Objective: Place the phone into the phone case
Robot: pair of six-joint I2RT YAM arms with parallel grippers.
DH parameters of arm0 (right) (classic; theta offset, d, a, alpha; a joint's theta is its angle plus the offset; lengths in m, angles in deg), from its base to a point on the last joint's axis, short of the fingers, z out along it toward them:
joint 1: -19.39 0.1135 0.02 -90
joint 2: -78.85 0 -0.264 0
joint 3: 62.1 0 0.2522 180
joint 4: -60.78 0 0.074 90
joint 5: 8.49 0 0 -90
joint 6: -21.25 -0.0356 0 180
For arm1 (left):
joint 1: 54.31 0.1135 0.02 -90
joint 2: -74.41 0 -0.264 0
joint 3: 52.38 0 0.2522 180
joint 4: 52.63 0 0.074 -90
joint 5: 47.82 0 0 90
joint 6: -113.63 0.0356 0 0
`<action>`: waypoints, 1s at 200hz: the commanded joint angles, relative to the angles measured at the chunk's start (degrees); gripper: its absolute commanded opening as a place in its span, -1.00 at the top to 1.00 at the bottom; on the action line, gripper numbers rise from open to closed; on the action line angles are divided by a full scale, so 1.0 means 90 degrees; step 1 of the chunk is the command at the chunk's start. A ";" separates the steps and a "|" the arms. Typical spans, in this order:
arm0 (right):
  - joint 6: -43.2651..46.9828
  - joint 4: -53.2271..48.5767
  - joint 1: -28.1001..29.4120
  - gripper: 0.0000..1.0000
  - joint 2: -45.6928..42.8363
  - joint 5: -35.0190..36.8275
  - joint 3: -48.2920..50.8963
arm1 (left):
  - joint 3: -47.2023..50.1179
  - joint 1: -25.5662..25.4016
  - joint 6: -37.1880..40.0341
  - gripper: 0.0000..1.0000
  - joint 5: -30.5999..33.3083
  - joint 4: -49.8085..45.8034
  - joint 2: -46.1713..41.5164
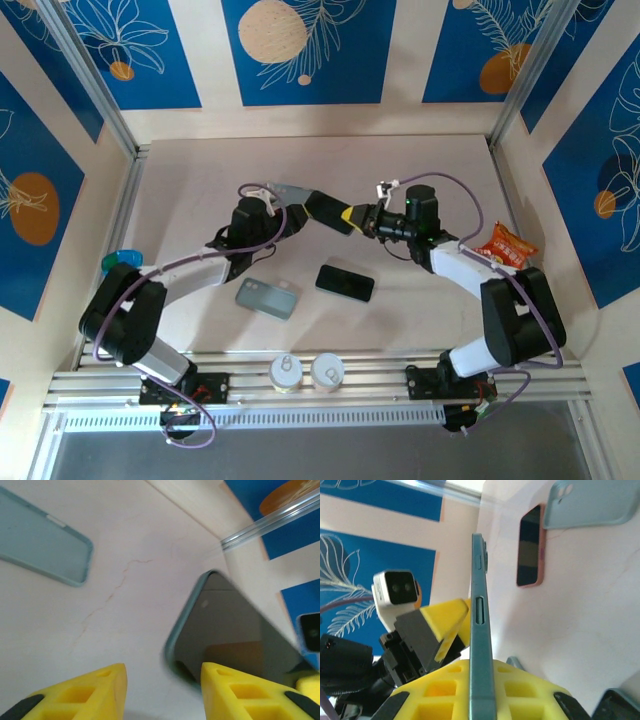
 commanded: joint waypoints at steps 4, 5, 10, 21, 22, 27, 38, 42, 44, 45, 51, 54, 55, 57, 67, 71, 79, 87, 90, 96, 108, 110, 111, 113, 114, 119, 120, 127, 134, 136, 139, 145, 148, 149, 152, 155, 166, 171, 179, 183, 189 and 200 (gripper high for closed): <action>0.0284 -0.0561 -0.0461 1.00 -0.0312 0.0194 0.0038 | -0.0346 -0.0035 0.0809 0.12 0.0301 -0.0936 -0.0128; 0.0290 -0.0583 -0.0476 1.00 -0.0313 0.0194 0.0032 | -0.0358 -0.0030 0.0819 0.12 0.0311 -0.0961 -0.0123; 0.0302 -0.0639 -0.0573 1.00 -0.0320 0.0185 0.0035 | -0.0416 -0.0017 0.0893 0.11 0.0370 -0.1070 -0.0113; 0.0307 -0.0681 -0.0797 1.00 -0.0309 0.0107 0.0046 | -0.0605 0.0022 0.1119 0.09 0.0457 -0.1312 -0.0023; 0.0311 -0.0682 -0.0810 1.00 -0.0306 0.0092 0.0045 | -0.0624 0.0028 0.1144 0.09 0.0462 -0.1339 -0.0007; 0.0331 -0.0674 -0.0901 1.00 -0.0286 0.0043 0.0050 | -0.0760 0.0050 0.1263 0.11 0.0477 -0.1488 0.0069; 0.0402 -0.0755 -0.1061 1.00 -0.0238 -0.0048 -0.0001 | -0.1159 0.0114 0.1559 0.14 0.0478 -0.1934 0.0346; 0.0439 -0.0803 -0.1105 1.00 -0.0222 -0.0076 -0.0046 | -0.1365 0.0134 0.1665 0.15 0.0478 -0.2113 0.0475; 0.0461 -0.0828 -0.1132 1.00 -0.0208 -0.0088 -0.0064 | -0.1469 0.0149 0.1711 0.16 0.0478 -0.2230 0.0550; 0.0481 -0.0839 -0.1138 1.00 -0.0202 -0.0098 -0.0078 | -0.1520 0.0155 0.1739 0.16 0.0478 -0.2277 0.0587; 0.0555 -0.0914 -0.1187 1.00 -0.0164 -0.0127 -0.0140 | -0.1815 0.0192 0.1903 0.17 0.0459 -0.2510 0.0815; 0.0592 -0.0949 -0.1208 1.00 -0.0140 -0.0135 -0.0169 | -0.1954 0.0214 0.1977 0.20 0.0448 -0.2643 0.0941; 0.0605 -0.0958 -0.1215 1.00 -0.0134 -0.0137 -0.0180 | -0.2007 0.0222 0.2008 0.21 0.0443 -0.2683 0.0983; 0.0627 -0.0981 -0.1226 1.00 -0.0125 -0.0138 -0.0192 | -0.2103 0.0239 0.2056 0.23 0.0435 -0.2756 0.1065; 0.0721 -0.1057 -0.1276 1.00 -0.0059 -0.0164 -0.0287 | -0.2581 0.0317 0.2238 0.28 0.0430 -0.3059 0.1508; 0.0747 -0.1062 -0.1299 1.00 -0.0032 -0.0180 -0.0329 | -0.2770 0.0356 0.2298 0.32 0.0429 -0.3172 0.1691; 0.0796 -0.1098 -0.1327 1.00 0.0026 -0.0231 -0.0414 | -0.3169 0.0416 0.2421 0.37 0.0410 -0.3368 0.2072; 0.0827 -0.1152 -0.1339 1.00 0.0090 -0.0268 -0.0518 | -0.3552 0.0466 0.2563 0.40 0.0418 -0.3542 0.2440; 0.0841 -0.1166 -0.1349 1.00 0.0116 -0.0286 -0.0552 | -0.3703 0.0479 0.2625 0.41 0.0427 -0.3616 0.2580; 0.0868 -0.1176 -0.1358 1.00 0.0170 -0.0334 -0.0621 | -0.4020 0.0499 0.2733 0.41 0.0460 -0.3772 0.2841; 0.0911 -0.1240 -0.1381 1.00 0.0283 -0.0418 -0.0782 | -0.4688 0.0512 0.2989 0.43 0.0571 -0.4143 0.3348; 0.0918 -0.1259 -0.1389 1.00 0.0302 -0.0428 -0.0809 | -0.4799 0.0519 0.3014 0.43 0.0582 -0.4204 0.3422; 0.0924 -0.1269 -0.1389 1.00 0.0311 -0.0434 -0.0822 | -0.4855 0.0521 0.3030 0.43 0.0588 -0.4236 0.3468; 0.0922 -0.1284 -0.1393 1.00 0.0331 -0.0439 -0.0828 | -0.4966 0.0526 0.3053 0.43 0.0601 -0.4296 0.3552; 0.0921 -0.1296 -0.1401 1.00 0.0340 -0.0440 -0.0860 | -0.5017 0.0529 0.3064 0.43 0.0603 -0.4326 0.3597; 0.0921 -0.1330 -0.1407 1.00 0.0389 -0.0470 -0.0906 | -0.5270 0.0541 0.3091 0.43 0.0605 -0.4460 0.3798; 0.0926 -0.1329 -0.1412 1.00 0.0399 -0.0475 -0.0914 | -0.5325 0.0546 0.3097 0.43 0.0605 -0.4490 0.3832; 0.0931 -0.1345 -0.1434 1.00 0.0466 -0.0531 -0.0989 | -0.5679 0.0574 0.3104 0.44 0.0595 -0.4647 0.4092; 0.0922 -0.1362 -0.1455 1.00 0.0524 -0.0579 -0.1058 | -0.5980 0.0604 0.3099 0.44 0.0569 -0.4797 0.4327; 0.0924 -0.1373 -0.1461 1.00 0.0540 -0.0590 -0.1073 | -0.6077 0.0613 0.3095 0.44 0.0554 -0.4834 0.4392; 0.0918 -0.1380 -0.1478 1.00 0.0566 -0.0610 -0.1101 | -0.6205 0.0624 0.3089 0.44 0.0542 -0.4909 0.4478; 0.0903 -0.1386 -0.1493 1.00 0.0610 -0.0664 -0.1150 | -0.6437 0.0641 0.3081 0.44 0.0502 -0.5025 0.4655; 0.0902 -0.1386 -0.1505 1.00 0.0635 -0.0686 -0.1174 | -0.6533 0.0655 0.3084 0.43 0.0482 -0.5080 0.4729; 0.0901 -0.1382 -0.1515 1.00 0.0639 -0.0695 -0.1175 | -0.6577 0.0657 0.3084 0.43 0.0475 -0.5103 0.4757; 0.0895 -0.1381 -0.1525 1.00 0.0659 -0.0722 -0.1195 | -0.6691 0.0663 0.3094 0.43 0.0461 -0.5154 0.4837; 0.0888 -0.1385 -0.1525 1.00 0.0674 -0.0737 -0.1210 | -0.6793 0.0668 0.3094 0.43 0.0443 -0.5212 0.4907; 0.0866 -0.1388 -0.1550 1.00 0.0711 -0.0791 -0.1234 | -0.7134 0.0688 0.3101 0.43 0.0378 -0.5420 0.5156; 0.0864 -0.1403 -0.1567 1.00 0.0721 -0.0818 -0.1247 | -0.7276 0.0692 0.3104 0.42 0.0348 -0.5512 0.5272; 0.0866 -0.1404 -0.1584 1.00 0.0721 -0.0869 -0.1239 | -0.7452 0.0697 0.3095 0.42 0.0313 -0.5654 0.5413; 0.0863 -0.1404 -0.1586 1.00 0.0713 -0.0869 -0.1238 | -0.7507 0.0698 0.3093 0.42 0.0304 -0.5719 0.5465; 0.0864 -0.1435 -0.1593 1.00 0.0704 -0.0870 -0.1227 | -0.7572 0.0701 0.3086 0.42 0.0277 -0.5767 0.5536; 0.0874 -0.1469 -0.1618 1.00 0.0664 -0.0878 -0.1196 | -0.7578 0.0698 0.3052 0.42 0.0213 -0.5819 0.5592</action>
